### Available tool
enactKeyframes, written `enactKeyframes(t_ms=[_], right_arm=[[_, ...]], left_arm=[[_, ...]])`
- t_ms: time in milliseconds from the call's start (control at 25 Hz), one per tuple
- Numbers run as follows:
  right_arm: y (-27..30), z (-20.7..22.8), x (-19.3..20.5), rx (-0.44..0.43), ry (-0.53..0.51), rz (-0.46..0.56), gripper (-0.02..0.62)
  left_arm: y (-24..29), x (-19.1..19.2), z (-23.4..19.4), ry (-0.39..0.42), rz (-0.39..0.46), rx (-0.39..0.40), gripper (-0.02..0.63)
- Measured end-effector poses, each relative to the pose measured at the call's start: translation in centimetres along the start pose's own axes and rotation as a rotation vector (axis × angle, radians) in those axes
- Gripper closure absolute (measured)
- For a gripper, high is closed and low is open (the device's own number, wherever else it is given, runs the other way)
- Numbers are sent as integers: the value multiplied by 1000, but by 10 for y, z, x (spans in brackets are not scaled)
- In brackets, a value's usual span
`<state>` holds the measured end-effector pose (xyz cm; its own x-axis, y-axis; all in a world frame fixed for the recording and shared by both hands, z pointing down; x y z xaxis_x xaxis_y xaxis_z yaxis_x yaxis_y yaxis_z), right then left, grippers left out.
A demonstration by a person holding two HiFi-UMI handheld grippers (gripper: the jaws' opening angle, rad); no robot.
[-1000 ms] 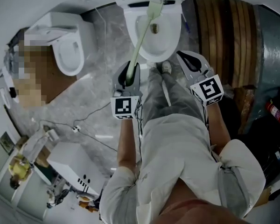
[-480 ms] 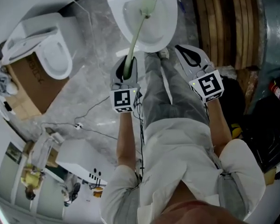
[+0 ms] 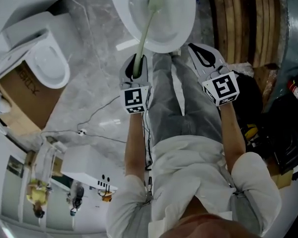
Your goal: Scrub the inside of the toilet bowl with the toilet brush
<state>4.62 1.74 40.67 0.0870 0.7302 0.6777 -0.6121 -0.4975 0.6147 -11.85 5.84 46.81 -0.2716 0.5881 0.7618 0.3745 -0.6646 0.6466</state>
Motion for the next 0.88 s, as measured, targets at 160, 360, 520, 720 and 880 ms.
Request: enactKeyframes(t_ms=[160, 360, 520, 720, 880], right_arm=[[19, 0, 13, 19, -2, -15, 592], [34, 7, 24, 28, 10, -35, 592], [41, 20, 37, 22, 18, -57, 592], [45, 39, 53, 1, 26, -97, 592], [48, 51, 62, -21, 24, -126, 592]], left_arm=[[24, 20, -2, -15, -22, 24, 492], [59, 39, 5, -37, -61, 39, 492], [84, 52, 18, -54, -98, 50, 494], [110, 66, 39, -81, -147, 57, 492], [126, 80, 50, -105, -197, 44, 493]])
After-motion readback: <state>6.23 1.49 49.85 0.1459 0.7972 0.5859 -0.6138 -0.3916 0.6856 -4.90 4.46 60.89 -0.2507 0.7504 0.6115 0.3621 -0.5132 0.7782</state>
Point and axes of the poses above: the fingertips, and each gripper's own axes: y forward along the fingers, z to its right, x out of its underside, the point moved 1 cm from there along -y, backward along the fingers, and after that the axes turned 13 degrees about y, right-handed, at the moved point
